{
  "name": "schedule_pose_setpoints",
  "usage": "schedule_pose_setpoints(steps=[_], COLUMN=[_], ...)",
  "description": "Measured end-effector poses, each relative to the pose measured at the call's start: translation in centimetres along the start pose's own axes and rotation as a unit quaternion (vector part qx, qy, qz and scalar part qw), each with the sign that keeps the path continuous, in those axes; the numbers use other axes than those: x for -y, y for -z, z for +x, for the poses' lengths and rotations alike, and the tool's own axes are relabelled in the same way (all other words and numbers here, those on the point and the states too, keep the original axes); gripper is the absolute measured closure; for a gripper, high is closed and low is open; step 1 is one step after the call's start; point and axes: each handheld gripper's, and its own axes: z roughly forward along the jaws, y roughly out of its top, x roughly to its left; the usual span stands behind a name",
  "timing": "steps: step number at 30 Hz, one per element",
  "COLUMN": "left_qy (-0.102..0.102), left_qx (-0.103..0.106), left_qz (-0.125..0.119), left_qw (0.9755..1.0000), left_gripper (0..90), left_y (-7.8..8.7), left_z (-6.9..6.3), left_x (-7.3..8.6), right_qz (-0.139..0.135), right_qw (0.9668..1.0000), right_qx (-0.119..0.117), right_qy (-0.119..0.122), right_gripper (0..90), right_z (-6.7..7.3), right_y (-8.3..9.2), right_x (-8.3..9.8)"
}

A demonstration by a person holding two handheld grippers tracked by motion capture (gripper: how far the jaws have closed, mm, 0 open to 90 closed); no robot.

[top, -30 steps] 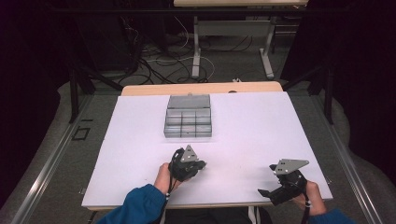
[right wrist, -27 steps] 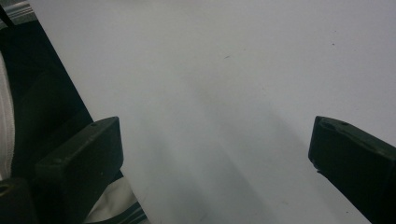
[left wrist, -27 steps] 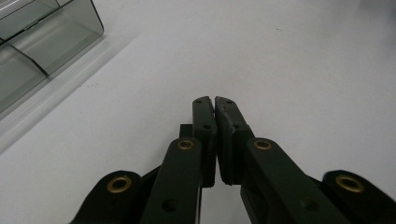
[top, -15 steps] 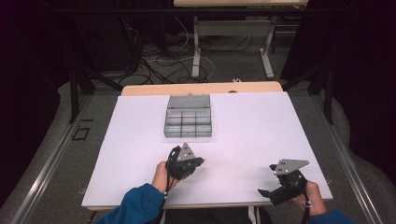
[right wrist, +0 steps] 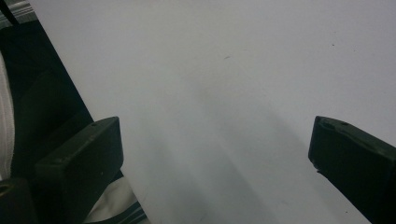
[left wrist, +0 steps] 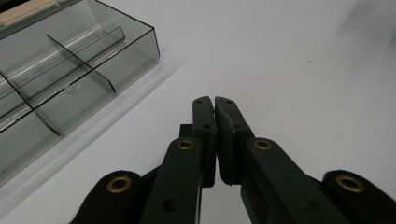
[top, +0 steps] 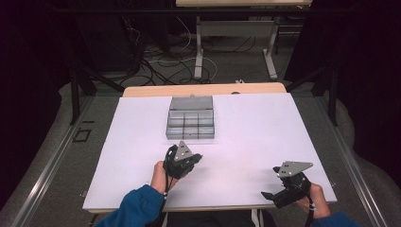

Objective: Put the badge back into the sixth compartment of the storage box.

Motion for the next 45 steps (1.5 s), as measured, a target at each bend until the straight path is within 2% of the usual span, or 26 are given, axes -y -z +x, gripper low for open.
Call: schedule_pose_setpoints(steps=[1, 2, 5, 6, 8, 9, 13, 23, 28, 45], left_qy=[0.002, 0.0, 0.004, 0.002, 0.005, 0.005, 0.007, 0.013, 0.013, 0.007], left_qx=[-0.002, 0.0, -0.01, -0.007, -0.013, -0.01, -0.013, -0.022, -0.026, -0.025], left_qz=[-0.003, 0.005, -0.009, -0.002, -0.01, -0.002, -0.012, -0.016, -0.023, -0.021], left_qw=[1.0, 1.0, 0.9999, 1.0, 0.9999, 0.9999, 0.9998, 0.9996, 0.9993, 0.9994], left_gripper=[88.1, 88.1, 88.1, 88.1, 88.1, 88.1, 88.1, 88.1, 88.1, 88.0], left_y=[0.0, 0.2, 0.2, 0.4, 0.3, 0.5, 0.5, 1.0, 0.8, -0.3], left_z=[0.0, 0.2, 0.4, 0.5, 0.6, 0.7, 1.0, 2.1, 2.5, 3.1], left_x=[0.0, -0.1, -0.1, -0.1, -0.1, -0.2, -0.3, -0.6, -0.9, -1.6], right_qz=[0.0, 0.0, -0.001, -0.001, -0.001, 0.0, 0.0, -0.001, 0.0, 0.003], right_qw=[1.0, 1.0, 1.0, 1.0, 1.0, 1.0, 1.0, 1.0, 1.0, 1.0], right_qx=[0.0, 0.0, 0.003, 0.002, 0.002, -0.001, -0.001, 0.003, 0.0, -0.004], right_qy=[0.0, 0.0, -0.003, -0.003, -0.001, 0.0, 0.0, 0.001, 0.0, 0.002], right_gripper=[2.5, 2.5, 2.5, 2.5, 2.5, 2.5, 2.5, 2.5, 2.5, 2.6], right_z=[0.0, 0.0, 0.1, 0.1, 0.1, 0.0, 0.0, 0.1, 0.0, -0.1], right_y=[0.0, 0.0, 0.0, 0.0, 0.0, 0.0, 0.0, -0.1, -0.1, -0.2], right_x=[0.0, 0.0, 0.0, 0.0, 0.0, 0.0, 0.0, 0.0, 0.0, 0.0])
